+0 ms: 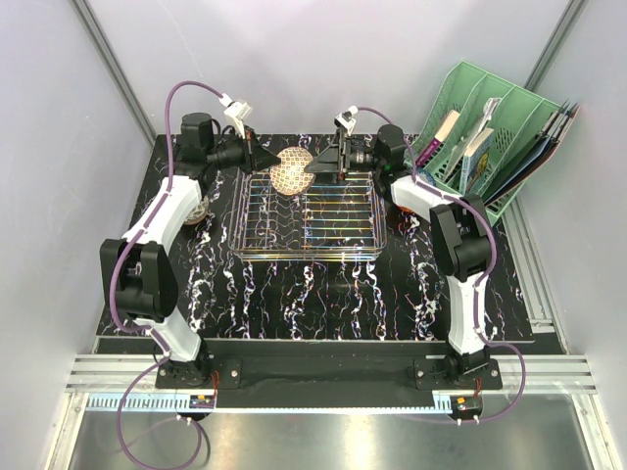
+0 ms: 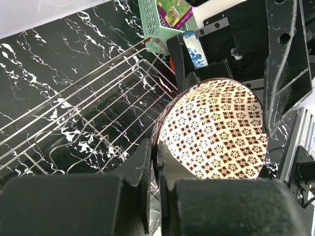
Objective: Load the bowls into the dish rack
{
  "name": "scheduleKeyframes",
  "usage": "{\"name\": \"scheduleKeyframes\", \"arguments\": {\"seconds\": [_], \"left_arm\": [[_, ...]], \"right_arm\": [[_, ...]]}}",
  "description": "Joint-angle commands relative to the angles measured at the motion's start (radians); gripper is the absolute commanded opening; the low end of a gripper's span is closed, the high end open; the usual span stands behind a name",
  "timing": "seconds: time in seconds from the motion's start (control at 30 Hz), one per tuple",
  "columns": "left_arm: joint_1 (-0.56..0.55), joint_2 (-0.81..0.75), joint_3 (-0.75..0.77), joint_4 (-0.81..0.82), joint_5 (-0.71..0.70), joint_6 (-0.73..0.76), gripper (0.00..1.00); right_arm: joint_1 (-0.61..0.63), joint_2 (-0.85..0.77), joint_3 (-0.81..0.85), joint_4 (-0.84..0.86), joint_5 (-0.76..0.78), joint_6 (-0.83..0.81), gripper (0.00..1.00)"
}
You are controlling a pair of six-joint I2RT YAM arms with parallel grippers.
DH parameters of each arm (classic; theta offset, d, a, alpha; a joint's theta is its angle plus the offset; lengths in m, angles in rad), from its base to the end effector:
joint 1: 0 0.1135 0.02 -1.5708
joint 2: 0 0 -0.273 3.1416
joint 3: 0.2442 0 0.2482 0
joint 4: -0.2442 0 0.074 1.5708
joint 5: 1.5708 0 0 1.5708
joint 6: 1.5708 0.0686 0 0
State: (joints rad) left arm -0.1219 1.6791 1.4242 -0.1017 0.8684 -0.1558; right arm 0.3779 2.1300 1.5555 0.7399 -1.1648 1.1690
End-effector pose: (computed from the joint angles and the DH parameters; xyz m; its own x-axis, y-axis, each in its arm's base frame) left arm 0.3992 -0.1017 0.3409 -0.4647 -0.0441 -0.8844 0.7252 0.5541 -0.4086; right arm 0.4408 0.2428 0.2811 -0.8494 0.0539 -0.5249 -0.5272 -0.0431 0.8486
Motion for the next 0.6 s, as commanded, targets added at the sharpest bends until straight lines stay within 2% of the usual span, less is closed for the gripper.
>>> {"name": "scheduleKeyframes", "arguments": {"seconds": [0.0,0.4,0.57], "left_arm": [[-0.005,-0.027,0.047,0.099,0.047,-0.019,0.00],[-0.012,-0.024,0.038,0.122,0.041,-0.013,0.00],[-0.013,-0.024,0.038,0.122,0.040,-0.013,0.00]], "right_arm": [[0.015,0.008,0.011,0.058,-0.004,0.017,1.00],[0.019,0.022,0.006,0.197,0.014,0.153,1.00],[0.027,0.031,0.000,0.205,0.011,0.159,0.93]]}}
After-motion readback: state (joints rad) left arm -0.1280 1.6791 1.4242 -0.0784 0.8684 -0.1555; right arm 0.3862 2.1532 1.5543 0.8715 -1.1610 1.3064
